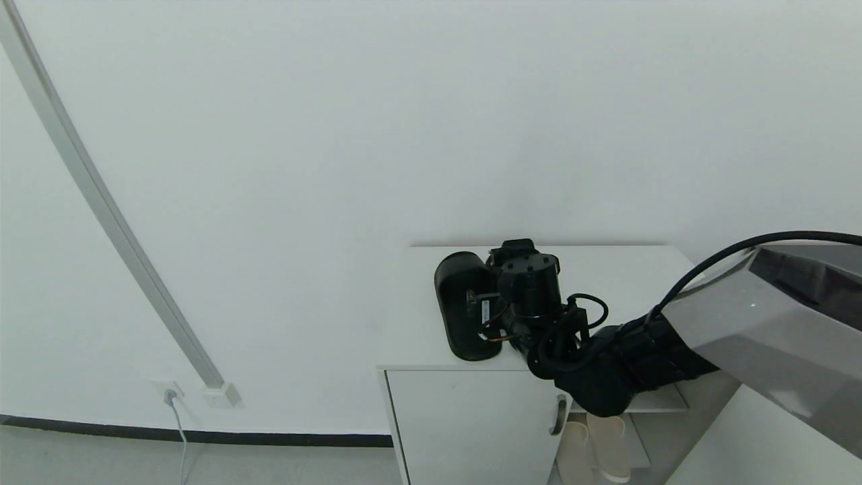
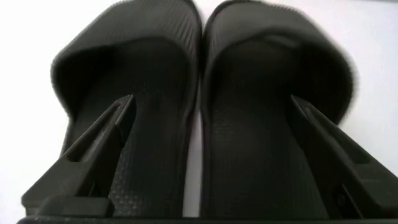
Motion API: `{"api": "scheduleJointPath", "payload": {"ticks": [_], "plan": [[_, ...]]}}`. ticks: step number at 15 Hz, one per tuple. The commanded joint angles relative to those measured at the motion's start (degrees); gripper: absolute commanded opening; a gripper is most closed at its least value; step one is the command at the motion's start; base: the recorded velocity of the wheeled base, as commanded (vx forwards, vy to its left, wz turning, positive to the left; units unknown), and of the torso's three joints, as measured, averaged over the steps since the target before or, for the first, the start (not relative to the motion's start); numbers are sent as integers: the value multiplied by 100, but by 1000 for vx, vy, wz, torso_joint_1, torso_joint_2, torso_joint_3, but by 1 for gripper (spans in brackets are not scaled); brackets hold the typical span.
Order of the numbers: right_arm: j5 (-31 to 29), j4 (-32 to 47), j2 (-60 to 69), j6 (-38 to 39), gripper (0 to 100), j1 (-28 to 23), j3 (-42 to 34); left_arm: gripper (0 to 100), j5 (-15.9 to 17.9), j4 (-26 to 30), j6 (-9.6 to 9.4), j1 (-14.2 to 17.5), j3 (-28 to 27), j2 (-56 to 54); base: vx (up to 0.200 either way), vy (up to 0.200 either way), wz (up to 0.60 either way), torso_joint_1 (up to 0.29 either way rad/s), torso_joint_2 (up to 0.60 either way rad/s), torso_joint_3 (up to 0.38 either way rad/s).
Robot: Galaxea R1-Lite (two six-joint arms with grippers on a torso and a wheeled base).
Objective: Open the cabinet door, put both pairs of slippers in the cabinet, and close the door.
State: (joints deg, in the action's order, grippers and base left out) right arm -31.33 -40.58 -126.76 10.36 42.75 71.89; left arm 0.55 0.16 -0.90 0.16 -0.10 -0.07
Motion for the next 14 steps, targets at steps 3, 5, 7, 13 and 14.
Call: {"api": "scheduleJointPath", "payload": {"ticks": [3, 5, 7, 13, 14], "plan": [[13, -11, -438, 1, 100, -118, 458, 0, -2, 2, 2, 2, 1, 7, 0, 0, 0, 0, 0, 0], [30, -29, -613, -8, 100, -197, 686, 0, -11, 2, 2, 2, 1, 7, 0, 0, 0, 0, 0, 0], [110, -29, -719, -25, 100, -223, 888, 0, -11, -7, 2, 2, 1, 7, 0, 0, 0, 0, 0, 0], [145, -29, -1044, -201, 100, -329, 1389, 0, -11, -7, 2, 2, 1, 7, 0, 0, 0, 0, 0, 0], [153, -29, -1053, -201, 100, -329, 1389, 0, -11, -7, 2, 2, 1, 7, 0, 0, 0, 0, 0, 0]]}}
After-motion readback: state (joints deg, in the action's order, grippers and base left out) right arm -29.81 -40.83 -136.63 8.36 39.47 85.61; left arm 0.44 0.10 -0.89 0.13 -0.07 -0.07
